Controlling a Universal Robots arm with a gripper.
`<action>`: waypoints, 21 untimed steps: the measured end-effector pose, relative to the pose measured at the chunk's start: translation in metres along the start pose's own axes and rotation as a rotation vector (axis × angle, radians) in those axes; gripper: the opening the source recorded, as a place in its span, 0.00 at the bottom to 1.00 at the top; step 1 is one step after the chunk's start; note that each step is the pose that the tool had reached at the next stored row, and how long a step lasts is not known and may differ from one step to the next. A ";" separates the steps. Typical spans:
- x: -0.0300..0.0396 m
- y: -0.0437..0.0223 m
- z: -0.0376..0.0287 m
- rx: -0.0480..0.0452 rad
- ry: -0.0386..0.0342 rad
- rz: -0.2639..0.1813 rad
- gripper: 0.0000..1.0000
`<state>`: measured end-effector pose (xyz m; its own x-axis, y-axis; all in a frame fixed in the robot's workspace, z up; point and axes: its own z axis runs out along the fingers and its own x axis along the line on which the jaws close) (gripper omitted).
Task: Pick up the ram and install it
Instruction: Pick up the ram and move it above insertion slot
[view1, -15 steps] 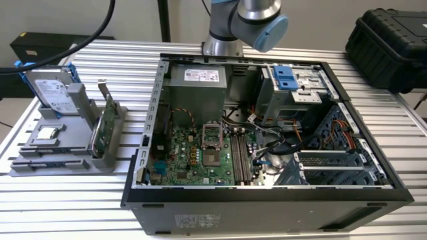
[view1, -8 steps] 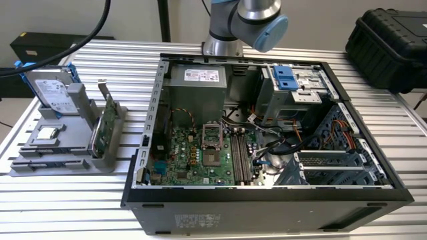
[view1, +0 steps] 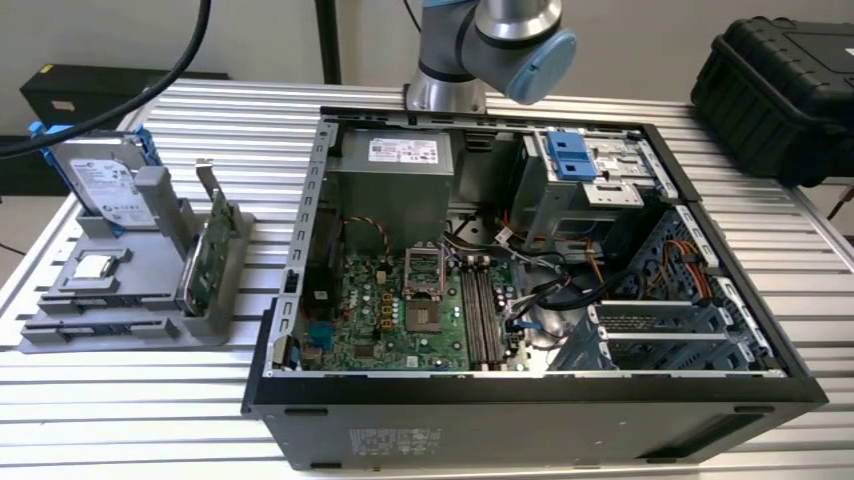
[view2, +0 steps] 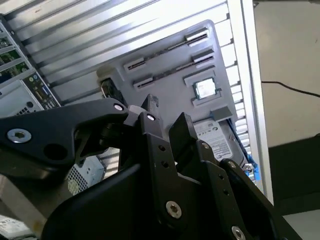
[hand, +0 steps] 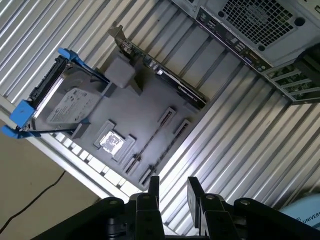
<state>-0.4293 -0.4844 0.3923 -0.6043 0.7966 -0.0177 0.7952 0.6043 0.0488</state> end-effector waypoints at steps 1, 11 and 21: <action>0.0000 0.0000 0.0000 0.0001 -0.0005 0.010 1.00; 0.0000 0.0000 0.0001 0.0019 -0.0052 0.107 1.00; 0.0001 0.0000 0.0002 0.0037 -0.0100 0.204 1.00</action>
<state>-0.4294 -0.4843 0.3921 -0.4298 0.9027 -0.0177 0.9014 0.4301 0.0487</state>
